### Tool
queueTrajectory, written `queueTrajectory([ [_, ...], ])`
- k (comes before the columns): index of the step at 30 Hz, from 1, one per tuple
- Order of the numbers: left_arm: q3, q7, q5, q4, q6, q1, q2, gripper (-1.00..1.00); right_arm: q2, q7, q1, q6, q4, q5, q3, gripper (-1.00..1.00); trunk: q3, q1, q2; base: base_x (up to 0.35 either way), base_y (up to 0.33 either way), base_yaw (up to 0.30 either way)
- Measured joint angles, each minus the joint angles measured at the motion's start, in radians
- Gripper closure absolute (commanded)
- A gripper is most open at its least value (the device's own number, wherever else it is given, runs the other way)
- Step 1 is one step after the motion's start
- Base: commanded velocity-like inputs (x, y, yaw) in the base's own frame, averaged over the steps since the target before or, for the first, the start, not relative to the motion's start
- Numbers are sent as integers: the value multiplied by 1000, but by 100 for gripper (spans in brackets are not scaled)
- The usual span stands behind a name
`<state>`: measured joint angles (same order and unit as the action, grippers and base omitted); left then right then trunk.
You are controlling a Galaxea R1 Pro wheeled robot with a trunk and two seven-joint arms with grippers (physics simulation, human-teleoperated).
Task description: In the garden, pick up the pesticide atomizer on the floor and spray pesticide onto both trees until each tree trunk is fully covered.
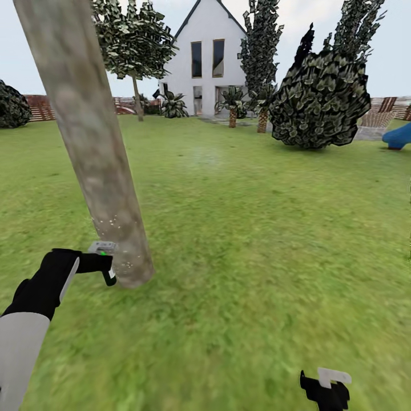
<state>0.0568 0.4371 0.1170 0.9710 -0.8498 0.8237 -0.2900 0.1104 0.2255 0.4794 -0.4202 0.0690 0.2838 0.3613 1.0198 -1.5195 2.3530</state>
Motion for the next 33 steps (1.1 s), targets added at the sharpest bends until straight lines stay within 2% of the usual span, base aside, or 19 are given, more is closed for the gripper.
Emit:
queueTrajectory([
  [4, 0, -2, 3, -10, 0, 0, -1, 100, 0, 0, 0, 0, 0, 0, 0, -100, 0, 0, 0, 63, -269, 45],
  [12, -2, -12, 8, -78, 2, 0, 0, 100, 0, 0, 0, 0, 0, 0, 0, -100, 0, 0, 0, 202, -223, 242],
  [25, -5, -18, 9, -91, 2, 1, 0, 100, 5, 2, -1, 0, 0, 0, 1, -100, 0, 0, 0, 49, -265, 9],
  [33, -2, -20, 10, -92, 2, 1, -1, 100, 3, 2, 0, 0, 0, 0, 1, -100, 0, 0, 0, 177, -241, 43],
])
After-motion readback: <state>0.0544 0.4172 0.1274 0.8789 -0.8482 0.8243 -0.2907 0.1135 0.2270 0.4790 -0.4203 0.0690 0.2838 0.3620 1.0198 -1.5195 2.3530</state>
